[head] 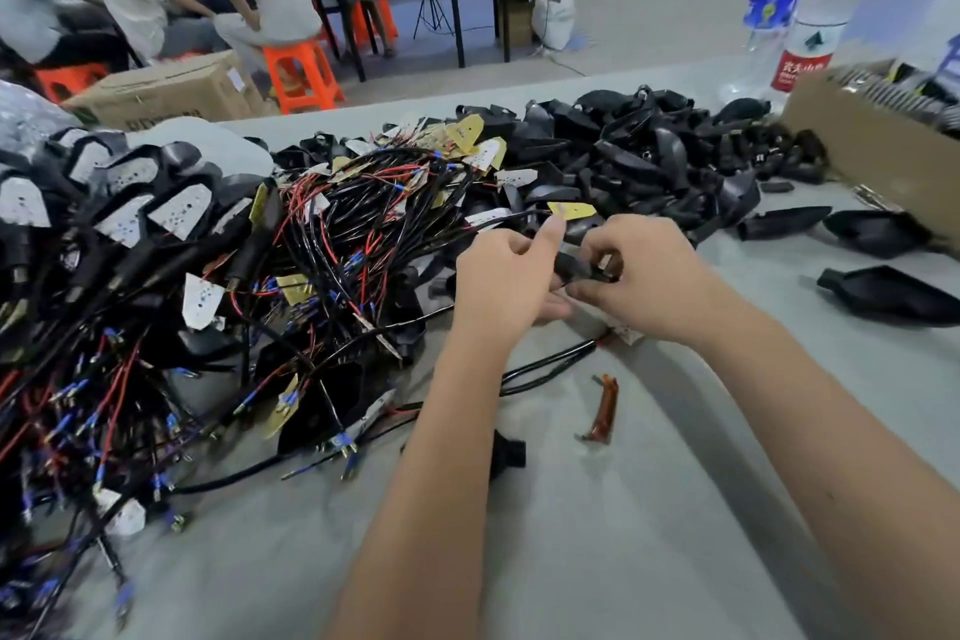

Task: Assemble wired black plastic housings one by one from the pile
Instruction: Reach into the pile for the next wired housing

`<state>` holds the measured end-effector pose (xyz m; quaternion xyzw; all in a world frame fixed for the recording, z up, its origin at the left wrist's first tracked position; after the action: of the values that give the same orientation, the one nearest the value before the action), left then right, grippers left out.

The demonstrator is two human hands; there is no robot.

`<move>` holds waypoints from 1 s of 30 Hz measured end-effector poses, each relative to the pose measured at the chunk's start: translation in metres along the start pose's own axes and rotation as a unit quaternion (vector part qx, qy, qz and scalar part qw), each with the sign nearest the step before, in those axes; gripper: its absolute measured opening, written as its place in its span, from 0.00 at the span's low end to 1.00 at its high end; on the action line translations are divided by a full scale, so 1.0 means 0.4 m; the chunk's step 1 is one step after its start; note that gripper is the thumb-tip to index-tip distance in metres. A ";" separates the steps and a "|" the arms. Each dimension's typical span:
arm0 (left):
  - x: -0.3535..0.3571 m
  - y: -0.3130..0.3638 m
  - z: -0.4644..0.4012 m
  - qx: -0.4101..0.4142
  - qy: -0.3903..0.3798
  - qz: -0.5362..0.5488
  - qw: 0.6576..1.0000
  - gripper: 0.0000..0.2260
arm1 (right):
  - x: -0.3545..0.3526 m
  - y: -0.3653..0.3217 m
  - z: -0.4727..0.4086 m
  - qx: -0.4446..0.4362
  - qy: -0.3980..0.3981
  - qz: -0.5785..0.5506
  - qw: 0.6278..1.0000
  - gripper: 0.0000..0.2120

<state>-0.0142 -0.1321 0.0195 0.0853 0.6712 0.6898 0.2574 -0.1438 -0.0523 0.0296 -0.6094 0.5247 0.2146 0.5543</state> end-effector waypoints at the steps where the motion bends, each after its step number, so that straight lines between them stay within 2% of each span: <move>1: 0.005 0.003 0.001 -0.010 -0.006 0.024 1.000 0.25 | -0.007 -0.005 0.006 -0.005 0.036 -0.006 0.999 0.12; 6: 0.035 -0.007 0.002 -0.029 -0.056 0.089 0.994 0.17 | -0.043 0.016 0.039 0.057 0.241 0.013 0.969 0.12; 8: 0.029 -0.005 0.001 -0.022 -0.059 0.130 0.989 0.16 | -0.047 0.002 0.045 0.023 0.262 0.005 0.965 0.10; 11: 0.001 0.012 -0.007 0.035 -0.044 0.140 0.989 0.15 | -0.019 -0.054 0.039 -0.084 0.185 -0.013 0.979 0.09; 13: -0.043 0.008 -0.020 0.068 0.028 0.095 0.993 0.08 | 0.005 -0.085 0.033 -0.109 0.148 -0.057 0.981 0.12; 15: -0.094 0.000 -0.031 0.061 0.085 0.087 0.991 0.06 | 0.021 -0.111 0.025 -0.112 0.146 -0.115 0.976 0.15; 17: -0.132 -0.006 -0.038 0.035 0.067 0.118 0.990 0.07 | 0.040 -0.146 0.014 -0.126 0.149 -0.120 0.973 0.13; 19: -0.151 -0.009 -0.037 -0.012 0.015 0.150 0.988 0.11 | 0.058 -0.179 -0.004 -0.142 0.138 -0.105 0.975 0.13; 21: -0.173 -0.016 -0.035 -0.016 -0.009 0.141 0.990 0.14 | 0.077 -0.207 -0.025 -0.145 0.110 -0.097 0.978 0.14; 24: -0.217 -0.008 -0.034 0.046 0.009 0.079 0.996 0.15 | 0.103 -0.248 -0.033 -0.168 0.090 -0.105 0.976 0.18; 26: -0.262 -0.003 -0.034 0.046 0.063 0.110 0.991 0.11 | 0.108 -0.262 -0.029 -0.170 0.116 -0.155 0.966 0.19; 28: -0.319 0.000 -0.031 0.039 0.128 0.147 0.980 0.07 | 0.118 -0.271 -0.029 -0.185 0.099 -0.122 0.970 0.17; 30: -0.366 -0.002 -0.026 0.046 0.165 0.125 0.977 0.08 | 0.147 -0.281 -0.034 -0.219 -0.011 -0.006 0.976 0.12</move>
<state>0.1059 -0.2102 0.0512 0.0655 0.7198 0.6892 0.0511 -0.0287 -0.1068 0.0346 -0.7164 0.4556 0.3276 0.4145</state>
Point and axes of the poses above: each hand's wrist, its own z-axis away from the middle knuckle, its own x-axis out of the palm, y = z × x, the point moved 4 cm from there along -z, towards the middle knuckle
